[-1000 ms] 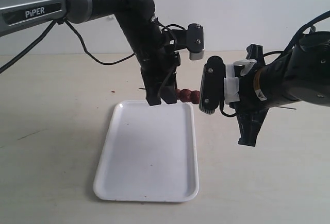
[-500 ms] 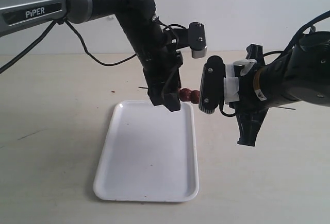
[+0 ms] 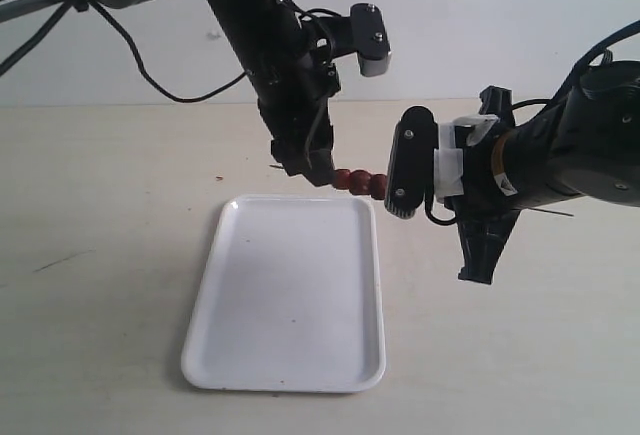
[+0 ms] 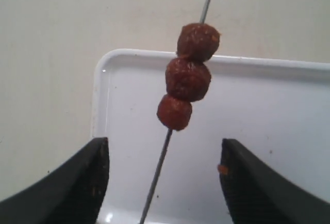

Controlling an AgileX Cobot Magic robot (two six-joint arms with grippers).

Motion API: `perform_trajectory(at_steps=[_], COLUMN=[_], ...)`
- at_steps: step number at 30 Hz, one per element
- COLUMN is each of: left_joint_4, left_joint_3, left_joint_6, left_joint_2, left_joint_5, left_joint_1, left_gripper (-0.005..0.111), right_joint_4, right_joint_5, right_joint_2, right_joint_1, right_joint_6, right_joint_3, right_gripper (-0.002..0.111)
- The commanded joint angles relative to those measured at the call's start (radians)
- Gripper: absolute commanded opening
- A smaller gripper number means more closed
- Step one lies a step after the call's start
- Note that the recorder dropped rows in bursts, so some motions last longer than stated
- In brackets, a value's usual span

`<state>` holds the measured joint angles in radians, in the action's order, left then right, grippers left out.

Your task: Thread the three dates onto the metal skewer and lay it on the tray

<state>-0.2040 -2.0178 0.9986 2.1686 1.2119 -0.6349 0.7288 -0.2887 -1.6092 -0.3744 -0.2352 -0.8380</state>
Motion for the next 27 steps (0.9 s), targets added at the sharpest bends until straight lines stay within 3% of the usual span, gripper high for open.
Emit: perform_trajectory(at_steps=[1, 4, 7, 12, 20, 23, 27], left_joint_4=[0.143, 0.312, 0.373, 0.364, 0.358, 0.346, 0.292], left_joint_3=[0.003, 0.003, 0.005, 0.047, 0.256, 0.414, 0.683], left_joint_6=[-0.159, -0.348, -0.484, -0.594, -0.752, -0.794, -0.797], left_joint_2=[-0.069, -0.116, -0.165, -0.275, -0.501, -0.620, -0.816], left_joint_5=[0.009, 0.009, 0.009, 0.009, 0.009, -0.123, -0.445], left_joint_1=[-0.002, -0.002, 0.011, 0.033, 0.044, 0.044, 0.044], left_gripper=[0.057, 0.035, 0.002, 0.000, 0.000, 0.000, 0.000], right_joint_4=[-0.006, -0.006, -0.017, -0.157, -0.519, -0.627, -0.626], right_joint_5=[-0.008, -0.017, -0.069, -0.246, -0.273, -0.262, -0.243], right_joint_2=[0.001, 0.001, 0.001, 0.001, -0.023, -0.044, -0.073], right_joint_1=[0.003, 0.003, 0.003, 0.003, 0.003, -0.017, -0.065], right_joint_6=[0.134, 0.282, 0.450, 0.649, 0.658, 0.620, 0.698], right_joint_3=[-0.007, -0.007, -0.020, -0.086, -0.111, -0.111, -0.111], right_gripper=[0.000, 0.000, 0.000, 0.000, 0.000, 0.000, 0.000])
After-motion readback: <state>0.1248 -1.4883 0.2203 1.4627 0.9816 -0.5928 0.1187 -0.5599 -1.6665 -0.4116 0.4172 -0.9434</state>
